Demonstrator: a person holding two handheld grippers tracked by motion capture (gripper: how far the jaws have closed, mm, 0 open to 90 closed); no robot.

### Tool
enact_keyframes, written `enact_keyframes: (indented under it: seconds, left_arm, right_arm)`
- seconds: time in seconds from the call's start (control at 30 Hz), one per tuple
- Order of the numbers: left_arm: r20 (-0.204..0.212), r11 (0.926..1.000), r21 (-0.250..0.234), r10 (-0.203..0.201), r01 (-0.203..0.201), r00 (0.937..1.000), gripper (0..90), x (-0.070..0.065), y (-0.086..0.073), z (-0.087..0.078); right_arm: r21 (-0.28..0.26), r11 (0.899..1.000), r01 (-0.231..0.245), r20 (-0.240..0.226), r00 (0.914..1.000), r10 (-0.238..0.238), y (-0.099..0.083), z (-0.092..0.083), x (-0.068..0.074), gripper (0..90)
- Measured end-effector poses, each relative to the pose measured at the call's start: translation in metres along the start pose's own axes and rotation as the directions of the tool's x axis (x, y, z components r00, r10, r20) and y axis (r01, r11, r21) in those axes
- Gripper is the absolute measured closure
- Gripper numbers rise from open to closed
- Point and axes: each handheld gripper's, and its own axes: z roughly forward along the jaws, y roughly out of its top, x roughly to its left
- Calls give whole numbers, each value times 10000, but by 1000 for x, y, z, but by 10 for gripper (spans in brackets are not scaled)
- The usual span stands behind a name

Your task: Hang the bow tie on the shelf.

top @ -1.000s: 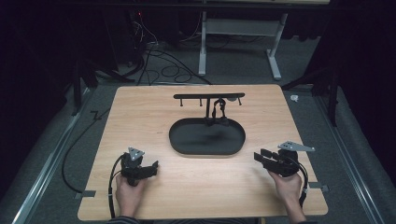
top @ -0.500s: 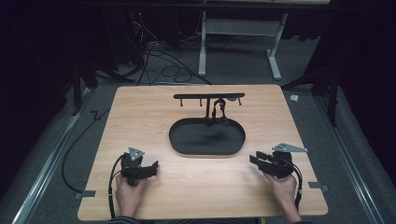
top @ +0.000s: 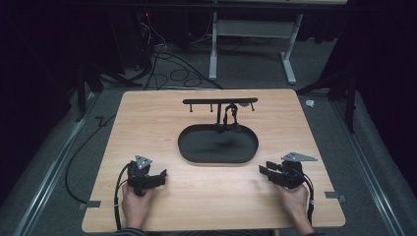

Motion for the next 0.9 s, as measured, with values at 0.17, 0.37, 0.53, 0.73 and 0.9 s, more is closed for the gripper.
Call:
enact_keyframes:
  seconds: [0.17, 0.37, 0.53, 0.73, 0.9]
  left_arm:
    - [9, 10000, 14, 5, -5, 10000, 148, 0, 0, 0]
    - [0, 10000, 2, 0, 0, 10000, 148, 0, 0, 0]
    - [9, 10000, 15, 3, -3, 10000, 148, 0, 0, 0]
    - [10, 10000, 13, 0, 0, 10000, 148, 0, 0, 0]
    - [0, 10000, 3, -2, 2, 10000, 148, 0, 0, 0]
  right_arm:
    - [76, 9999, 118, 86, 9999, -119, -1, 3, 2, 589]
    - [91, 9998, 174, 290, 9994, -177, -3, 7, 1, 589]
    - [201, 9990, 404, 536, 9977, -414, -3, 12, 4, 590]
    - [350, 9981, 514, 686, 9962, -538, -5, 17, 4, 590]
    - [370, 9975, 597, 784, 9950, -625, -5, 19, 4, 590]
